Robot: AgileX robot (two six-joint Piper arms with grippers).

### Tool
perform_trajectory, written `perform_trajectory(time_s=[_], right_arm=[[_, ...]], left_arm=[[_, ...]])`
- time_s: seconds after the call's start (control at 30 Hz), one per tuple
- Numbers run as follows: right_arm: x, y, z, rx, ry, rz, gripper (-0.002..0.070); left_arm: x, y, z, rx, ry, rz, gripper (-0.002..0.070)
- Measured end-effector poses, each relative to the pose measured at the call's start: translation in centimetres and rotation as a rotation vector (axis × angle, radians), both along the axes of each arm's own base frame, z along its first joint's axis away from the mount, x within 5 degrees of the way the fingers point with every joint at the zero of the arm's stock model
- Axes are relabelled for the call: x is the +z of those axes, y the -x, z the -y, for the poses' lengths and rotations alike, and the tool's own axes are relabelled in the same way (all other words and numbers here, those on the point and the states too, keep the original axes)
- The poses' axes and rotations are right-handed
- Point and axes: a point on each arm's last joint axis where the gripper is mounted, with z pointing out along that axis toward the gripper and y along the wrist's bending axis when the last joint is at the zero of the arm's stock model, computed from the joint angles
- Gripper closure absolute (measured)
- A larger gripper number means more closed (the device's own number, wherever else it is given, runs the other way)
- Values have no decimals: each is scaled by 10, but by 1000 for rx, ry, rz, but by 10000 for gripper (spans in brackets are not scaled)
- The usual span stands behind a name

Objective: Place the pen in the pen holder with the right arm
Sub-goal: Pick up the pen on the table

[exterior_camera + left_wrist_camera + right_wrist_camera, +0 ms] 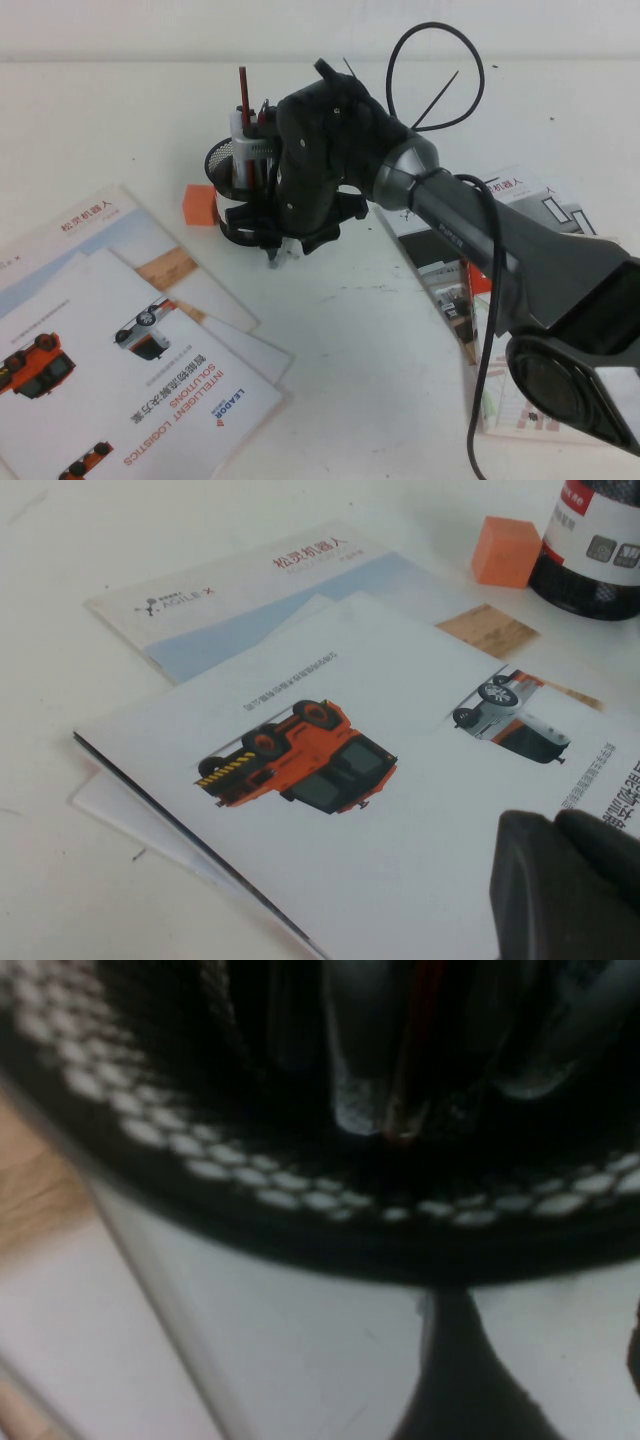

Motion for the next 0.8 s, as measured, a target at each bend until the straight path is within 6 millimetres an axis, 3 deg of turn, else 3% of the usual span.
perform_trajectory(time_s=[0.63, 0.8], right_arm=[[-18, -2, -7, -55, -6, -3, 360], [-20, -3, -5, -56, 13, 1, 446]], left_arm=[[0, 0, 0, 0, 0, 0, 677], [0, 0, 0, 0, 0, 0, 677]])
